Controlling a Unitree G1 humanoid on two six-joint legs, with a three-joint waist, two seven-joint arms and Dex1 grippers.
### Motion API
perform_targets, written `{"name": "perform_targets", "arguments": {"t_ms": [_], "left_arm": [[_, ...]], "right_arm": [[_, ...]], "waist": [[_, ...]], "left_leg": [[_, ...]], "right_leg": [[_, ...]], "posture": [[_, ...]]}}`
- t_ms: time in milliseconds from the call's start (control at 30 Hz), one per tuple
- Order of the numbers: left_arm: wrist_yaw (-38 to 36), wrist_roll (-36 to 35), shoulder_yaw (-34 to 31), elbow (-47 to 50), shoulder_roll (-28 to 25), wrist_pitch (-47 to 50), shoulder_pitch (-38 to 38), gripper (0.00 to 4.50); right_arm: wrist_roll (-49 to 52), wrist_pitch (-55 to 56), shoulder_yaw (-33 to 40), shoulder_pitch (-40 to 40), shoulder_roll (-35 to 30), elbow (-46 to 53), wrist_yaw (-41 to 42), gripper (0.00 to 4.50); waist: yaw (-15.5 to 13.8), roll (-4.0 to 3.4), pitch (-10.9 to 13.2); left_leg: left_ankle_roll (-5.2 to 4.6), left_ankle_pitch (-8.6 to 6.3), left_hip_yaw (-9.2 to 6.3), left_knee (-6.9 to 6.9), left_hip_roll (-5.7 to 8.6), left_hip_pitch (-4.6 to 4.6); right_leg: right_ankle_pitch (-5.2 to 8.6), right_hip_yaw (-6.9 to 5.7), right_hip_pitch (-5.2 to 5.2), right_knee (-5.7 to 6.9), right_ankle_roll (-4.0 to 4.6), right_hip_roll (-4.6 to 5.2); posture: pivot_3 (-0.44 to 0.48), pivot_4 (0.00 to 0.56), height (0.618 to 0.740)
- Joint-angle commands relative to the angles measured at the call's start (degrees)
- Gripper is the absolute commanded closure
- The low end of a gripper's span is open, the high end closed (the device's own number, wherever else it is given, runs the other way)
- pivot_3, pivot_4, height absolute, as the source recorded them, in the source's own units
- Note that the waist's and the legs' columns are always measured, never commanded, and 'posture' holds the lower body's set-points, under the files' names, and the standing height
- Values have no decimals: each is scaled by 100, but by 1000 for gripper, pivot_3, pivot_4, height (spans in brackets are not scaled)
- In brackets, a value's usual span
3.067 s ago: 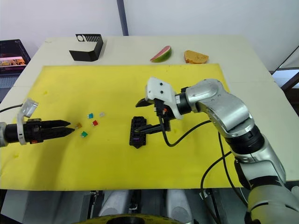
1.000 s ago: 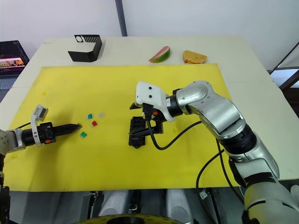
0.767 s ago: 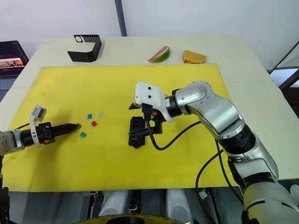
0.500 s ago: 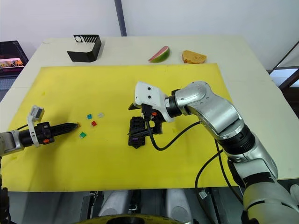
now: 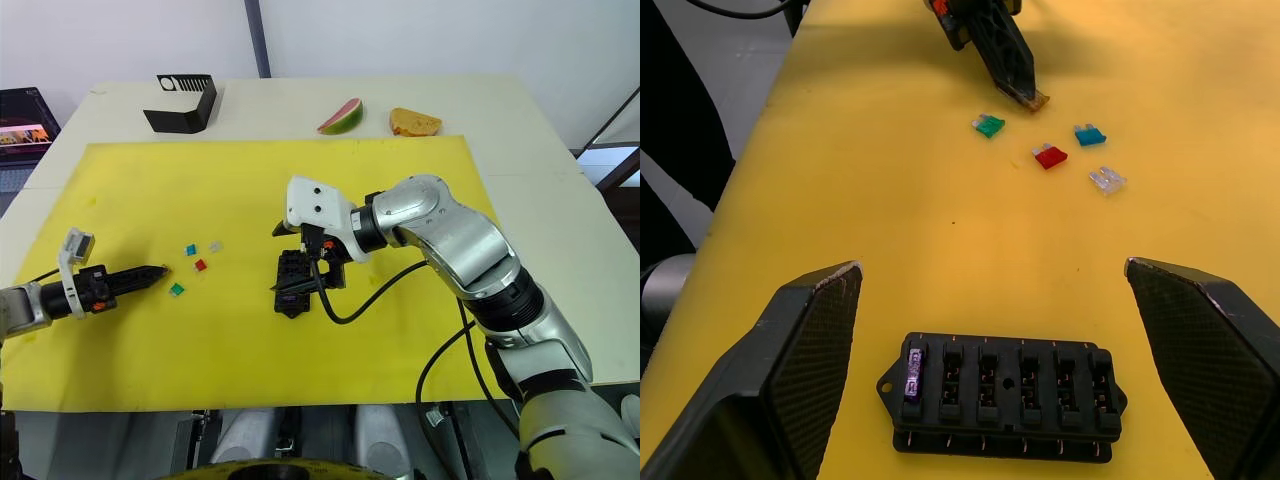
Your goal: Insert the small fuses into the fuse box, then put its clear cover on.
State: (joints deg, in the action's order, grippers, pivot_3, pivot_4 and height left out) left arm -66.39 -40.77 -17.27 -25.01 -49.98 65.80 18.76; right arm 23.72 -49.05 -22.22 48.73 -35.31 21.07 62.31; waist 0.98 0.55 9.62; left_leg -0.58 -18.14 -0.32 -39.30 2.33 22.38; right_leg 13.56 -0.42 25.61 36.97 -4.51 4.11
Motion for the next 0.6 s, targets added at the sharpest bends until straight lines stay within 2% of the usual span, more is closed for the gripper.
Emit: {"name": "perform_targets", "arguments": {"t_ms": [33,467,567,600], "left_arm": [[153,45,-138,-121,-53,17,-91,1510],[451,-135,-432,-544,-13,126,87,1510],[463,-143,-428,-573,-28,125,59,2379],[483,-152,-439,-582,-26,126,49,2864]], "right_arm": [[14,90,14,42,28,191,4,0],[8,65,17,59,20,230,1,0],[7,57,21,64,17,237,-5,0],[6,56,20,66,17,237,-6,0]], "waist": [[-3,-1,0],[-1,-1,0],[1,0,0],[1,-1,0]], "left_leg": [[0,0,0,0,0,-1],[-2,-1,-1,6,-1,-7],[-1,0,-2,6,-1,-8],[-1,0,-2,6,-1,-7]], "right_leg": [[0,0,0,0,0,0],[0,-1,1,9,1,-1],[0,0,1,9,1,-1],[0,-1,2,10,1,-1]], "posture": [[0,150,740],[0,150,740],[0,150,740],[0,150,740]]}}
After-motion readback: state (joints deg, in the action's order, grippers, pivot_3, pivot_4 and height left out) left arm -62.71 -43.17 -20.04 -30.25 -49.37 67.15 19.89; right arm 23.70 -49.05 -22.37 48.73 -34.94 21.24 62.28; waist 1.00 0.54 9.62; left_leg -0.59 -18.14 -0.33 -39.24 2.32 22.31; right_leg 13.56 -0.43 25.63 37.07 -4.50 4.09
